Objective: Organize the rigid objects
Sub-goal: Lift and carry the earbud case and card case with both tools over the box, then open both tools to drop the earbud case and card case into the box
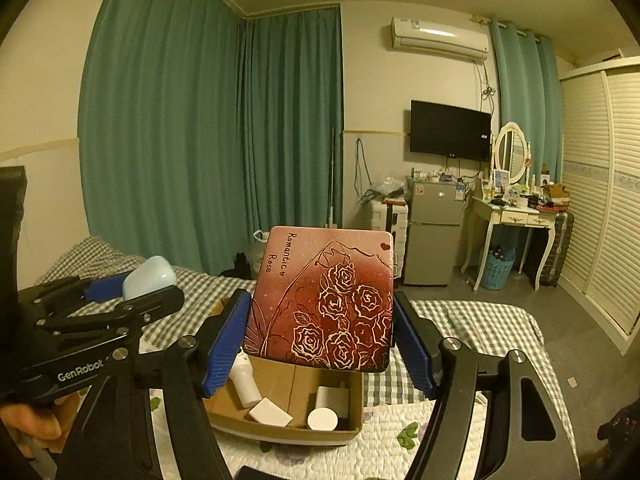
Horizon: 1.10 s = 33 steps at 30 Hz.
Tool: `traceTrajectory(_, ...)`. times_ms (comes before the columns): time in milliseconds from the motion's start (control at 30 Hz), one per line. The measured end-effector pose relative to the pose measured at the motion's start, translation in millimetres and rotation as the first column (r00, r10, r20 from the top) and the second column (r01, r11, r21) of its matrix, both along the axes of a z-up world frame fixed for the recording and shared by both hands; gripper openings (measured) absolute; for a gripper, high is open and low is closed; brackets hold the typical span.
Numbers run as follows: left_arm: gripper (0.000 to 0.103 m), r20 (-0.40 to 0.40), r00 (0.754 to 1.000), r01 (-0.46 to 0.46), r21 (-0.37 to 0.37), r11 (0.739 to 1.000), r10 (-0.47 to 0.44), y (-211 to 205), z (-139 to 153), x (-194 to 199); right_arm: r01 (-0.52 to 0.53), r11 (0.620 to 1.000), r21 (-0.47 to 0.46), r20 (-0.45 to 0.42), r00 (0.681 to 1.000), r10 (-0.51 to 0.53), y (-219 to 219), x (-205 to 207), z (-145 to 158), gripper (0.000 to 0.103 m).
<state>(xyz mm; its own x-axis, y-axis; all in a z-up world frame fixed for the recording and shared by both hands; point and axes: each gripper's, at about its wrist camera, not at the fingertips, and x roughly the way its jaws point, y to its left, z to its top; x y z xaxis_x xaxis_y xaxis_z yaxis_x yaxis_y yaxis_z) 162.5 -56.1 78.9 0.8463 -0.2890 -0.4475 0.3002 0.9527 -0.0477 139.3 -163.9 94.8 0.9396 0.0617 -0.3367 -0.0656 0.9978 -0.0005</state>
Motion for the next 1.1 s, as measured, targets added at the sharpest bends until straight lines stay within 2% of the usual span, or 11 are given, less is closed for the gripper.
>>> traceTrajectory(400, 0.055, -0.134, 0.991, 0.013, 0.022, 1.000, -0.010, -24.7, -58.4, 71.8, -0.017, 1.000, 0.012, -0.125, 0.992, 0.018, -17.2, 67.7, -58.5, 0.070)
traceTrajectory(633, 0.055, -0.258, 0.966, 0.008, 0.030, 1.000, 0.000, -28.9, -95.1, 106.6, -0.057, 0.998, -0.030, -0.229, 0.972, 0.049, -10.6, 95.3, -95.2, 0.069)
traceTrajectory(800, 0.055, -0.307, 0.952, -0.002, 0.006, 1.000, 0.004, -22.2, -108.3, 121.1, -0.090, 0.995, -0.038, -0.285, 0.955, 0.076, -3.7, 117.8, -118.8, 0.069)
traceTrajectory(1100, 0.058, -0.310, 0.951, 0.014, 0.006, 1.000, -0.012, -21.3, -109.4, 120.3, -0.130, 0.990, -0.048, -0.402, 0.910, 0.100, 8.6, 143.1, -160.4, 0.070)
